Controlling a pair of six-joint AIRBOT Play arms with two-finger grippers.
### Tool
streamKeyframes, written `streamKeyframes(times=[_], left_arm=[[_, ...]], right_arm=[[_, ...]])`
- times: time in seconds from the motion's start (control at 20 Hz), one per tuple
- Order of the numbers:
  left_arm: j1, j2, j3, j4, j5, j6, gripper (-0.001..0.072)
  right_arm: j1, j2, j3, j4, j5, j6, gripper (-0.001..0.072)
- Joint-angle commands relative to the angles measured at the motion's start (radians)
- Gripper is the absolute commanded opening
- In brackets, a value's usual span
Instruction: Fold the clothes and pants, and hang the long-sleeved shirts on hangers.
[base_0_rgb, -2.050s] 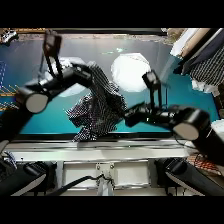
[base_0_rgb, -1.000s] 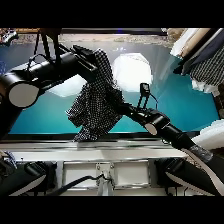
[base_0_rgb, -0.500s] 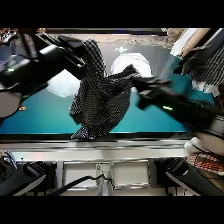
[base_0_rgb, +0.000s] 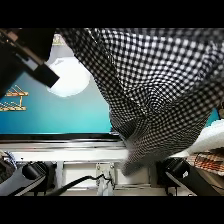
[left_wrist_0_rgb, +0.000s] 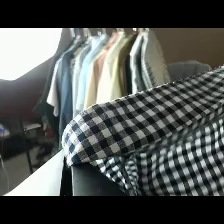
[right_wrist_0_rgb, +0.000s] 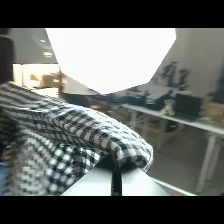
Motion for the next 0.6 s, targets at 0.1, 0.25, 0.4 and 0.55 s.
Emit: streamKeyframes(times=[0.1,0.25,0.4,0.55], left_arm=[[0.130,-0.140,0.000,0.003,-0.016,-0.088,0.0017],[0.311,-0.227,0.000,0.006,-0.219,-0.088,0.0017],[0.489,-0.307,0.000,0.006,-0.404,-0.116,0.0017],[0.635,-0.379,0.000,0.006,-0.476,-0.153,0.0018]], right_arm=[[-0.001,-0.318,0.052,-0.054,-0.078,-0.028,0.0024],[-0.001,-0.600,0.113,-0.055,-0.069,-0.027,0.0024],[0.000,-0.880,0.235,0.060,0.053,-0.051,0.0024],[0.003,-1.037,0.340,0.266,0.215,-0.169,0.0024]])
